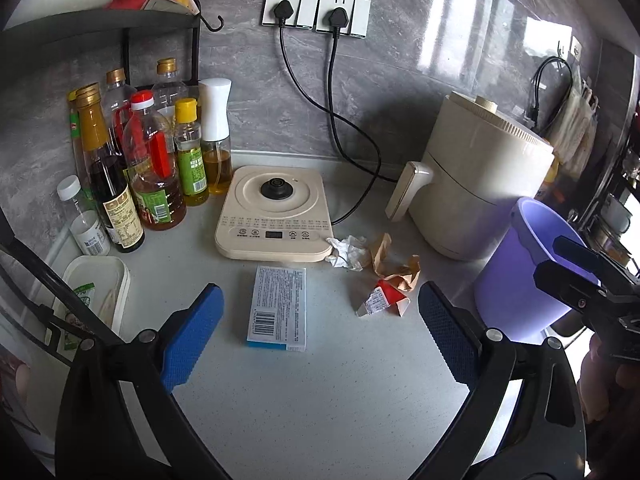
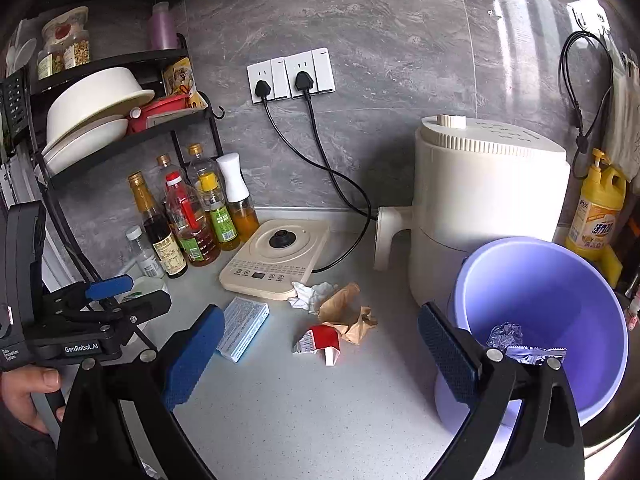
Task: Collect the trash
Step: 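Move both open tools back to the counter toward the blue-and-white box, then grasp the blue-and-white box with the left tool while the right tool grasps the brown paper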
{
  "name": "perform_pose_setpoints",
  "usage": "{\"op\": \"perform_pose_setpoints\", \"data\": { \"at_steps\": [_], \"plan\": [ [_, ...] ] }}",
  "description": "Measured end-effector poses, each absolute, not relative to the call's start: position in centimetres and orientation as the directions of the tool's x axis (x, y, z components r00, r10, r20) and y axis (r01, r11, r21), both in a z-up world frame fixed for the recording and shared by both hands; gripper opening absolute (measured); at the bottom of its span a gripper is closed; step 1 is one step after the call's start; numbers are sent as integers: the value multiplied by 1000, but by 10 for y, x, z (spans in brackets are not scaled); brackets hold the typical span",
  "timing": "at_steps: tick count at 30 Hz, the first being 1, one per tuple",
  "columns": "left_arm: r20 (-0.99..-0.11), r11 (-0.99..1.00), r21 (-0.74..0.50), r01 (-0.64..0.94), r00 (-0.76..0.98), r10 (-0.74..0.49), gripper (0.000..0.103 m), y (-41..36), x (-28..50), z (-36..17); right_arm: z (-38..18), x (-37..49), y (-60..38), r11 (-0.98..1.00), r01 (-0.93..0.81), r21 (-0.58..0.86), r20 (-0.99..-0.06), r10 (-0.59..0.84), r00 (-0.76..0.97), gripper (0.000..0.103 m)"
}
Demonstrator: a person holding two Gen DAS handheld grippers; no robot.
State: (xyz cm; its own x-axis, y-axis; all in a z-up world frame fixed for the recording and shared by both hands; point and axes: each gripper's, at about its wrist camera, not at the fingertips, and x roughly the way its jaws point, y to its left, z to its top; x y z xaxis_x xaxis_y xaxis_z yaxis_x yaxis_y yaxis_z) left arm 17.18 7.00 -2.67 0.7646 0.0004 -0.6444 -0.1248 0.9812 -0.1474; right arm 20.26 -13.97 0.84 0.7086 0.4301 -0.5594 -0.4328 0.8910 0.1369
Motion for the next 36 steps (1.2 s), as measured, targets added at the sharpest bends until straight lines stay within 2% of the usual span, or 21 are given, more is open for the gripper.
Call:
{"op": "perform_pose_setpoints", "data": {
  "at_steps": [7,17,25,27,30,31,32,34,36],
  "plan": [
    [-687,974,-158,-161,727,8,97,78,189,-60,-17,223,-113,872,-475,121,-623,439,648,92],
    [-741,959,-186,-215,672,7,95,88,217,-110,-62,262,-88,875,-469,116,-718,400,569,81],
    [-799,955,-178,-237,602,1,94,97,240,-150,-97,304,-82,905,-413,100,-787,326,525,81],
    [-809,954,-175,-244,588,2,93,99,245,-157,-104,315,-81,910,-402,105,-802,317,507,84],
    [-819,954,-164,-253,574,11,87,101,252,-166,-114,331,-79,919,-382,98,-815,294,499,94],
    [-821,953,-158,-257,570,18,85,100,254,-169,-117,336,-79,920,-378,100,-820,292,492,95],
    [-825,953,-155,-259,564,19,76,99,256,-172,-120,341,-77,921,-376,104,-826,291,483,95],
    [-820,961,-116,-251,571,50,68,93,259,-173,-129,352,-73,925,-369,91,-847,266,460,95],
    [-816,962,-117,-247,576,49,65,91,261,-172,-138,362,-70,930,-357,83,-865,245,437,95]
  ]
}}
